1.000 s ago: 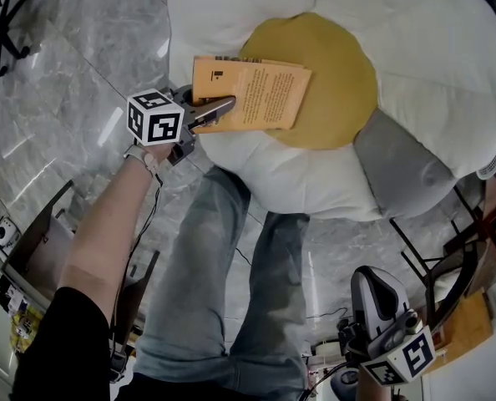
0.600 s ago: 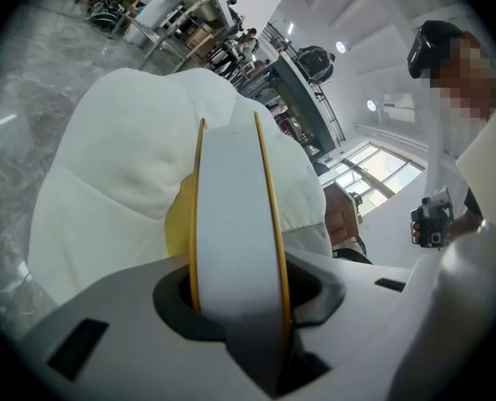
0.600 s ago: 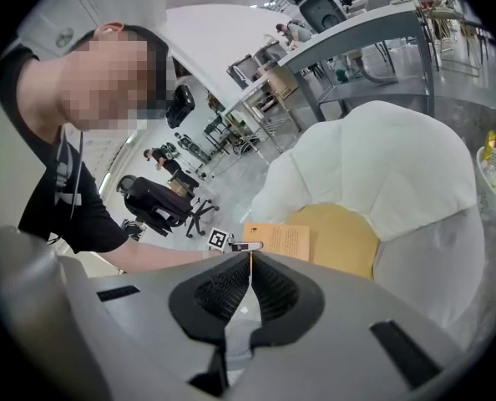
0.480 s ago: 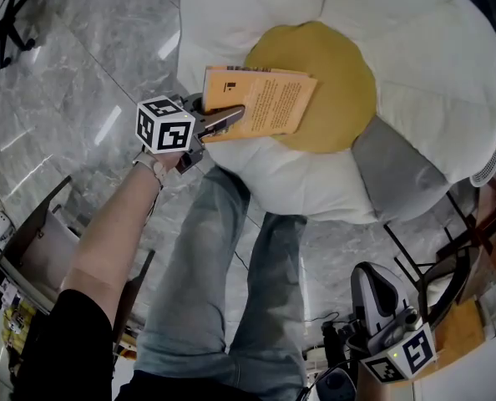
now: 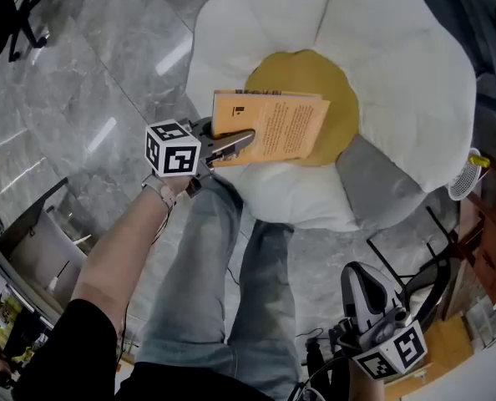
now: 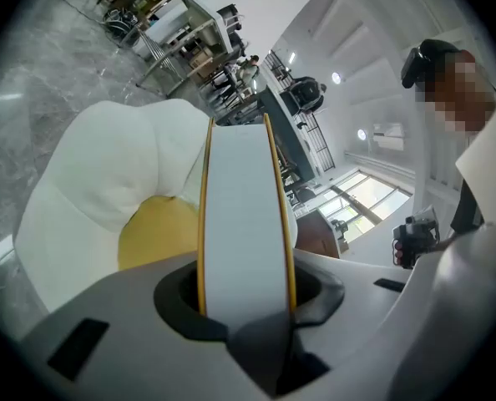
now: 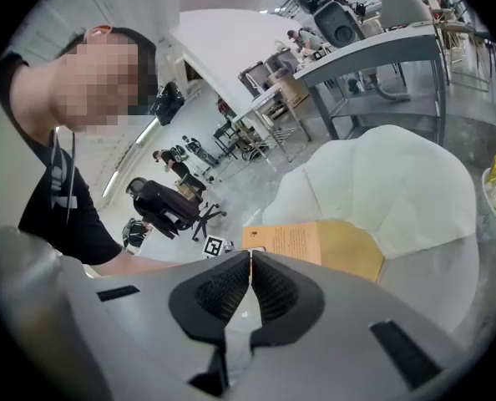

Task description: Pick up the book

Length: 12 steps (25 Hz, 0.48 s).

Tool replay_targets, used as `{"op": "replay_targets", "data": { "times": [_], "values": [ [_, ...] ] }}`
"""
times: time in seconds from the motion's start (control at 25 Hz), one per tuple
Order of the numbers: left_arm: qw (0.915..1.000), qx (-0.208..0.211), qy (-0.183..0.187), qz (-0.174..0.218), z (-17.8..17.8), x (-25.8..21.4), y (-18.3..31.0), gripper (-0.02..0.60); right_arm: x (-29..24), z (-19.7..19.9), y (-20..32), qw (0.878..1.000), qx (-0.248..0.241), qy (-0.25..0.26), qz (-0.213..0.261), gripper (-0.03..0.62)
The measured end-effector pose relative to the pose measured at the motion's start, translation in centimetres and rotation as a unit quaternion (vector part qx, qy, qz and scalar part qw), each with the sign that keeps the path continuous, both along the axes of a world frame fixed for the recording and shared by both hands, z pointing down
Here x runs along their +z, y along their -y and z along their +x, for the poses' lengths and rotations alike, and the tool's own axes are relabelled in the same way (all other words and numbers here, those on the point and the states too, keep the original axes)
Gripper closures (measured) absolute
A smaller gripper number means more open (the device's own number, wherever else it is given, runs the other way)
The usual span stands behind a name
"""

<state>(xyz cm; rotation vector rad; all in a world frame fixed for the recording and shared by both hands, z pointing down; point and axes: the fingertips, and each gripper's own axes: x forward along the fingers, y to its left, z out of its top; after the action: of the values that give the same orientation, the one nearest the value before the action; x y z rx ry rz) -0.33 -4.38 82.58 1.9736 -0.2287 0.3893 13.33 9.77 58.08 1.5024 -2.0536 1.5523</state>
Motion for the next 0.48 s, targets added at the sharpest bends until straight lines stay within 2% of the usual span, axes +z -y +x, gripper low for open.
{"op": "replay_targets", "data": {
  "times": [0.32, 0.48],
  "values": [
    [0.9987, -0.022, -0.044, 0.015, 1.6, -10.3, 0.1, 0.426, -6.2, 0.3, 1.0, 0.999, -0.004, -0.006, 0.037, 0.568],
    [0.996, -0.036, -0.08, 0.013, 1.5, -15.8, 0.2, 0.426, -9.0, 0.4, 1.6, 0.999, 0.0, -0.013, 0.05, 0.568]
  ]
}}
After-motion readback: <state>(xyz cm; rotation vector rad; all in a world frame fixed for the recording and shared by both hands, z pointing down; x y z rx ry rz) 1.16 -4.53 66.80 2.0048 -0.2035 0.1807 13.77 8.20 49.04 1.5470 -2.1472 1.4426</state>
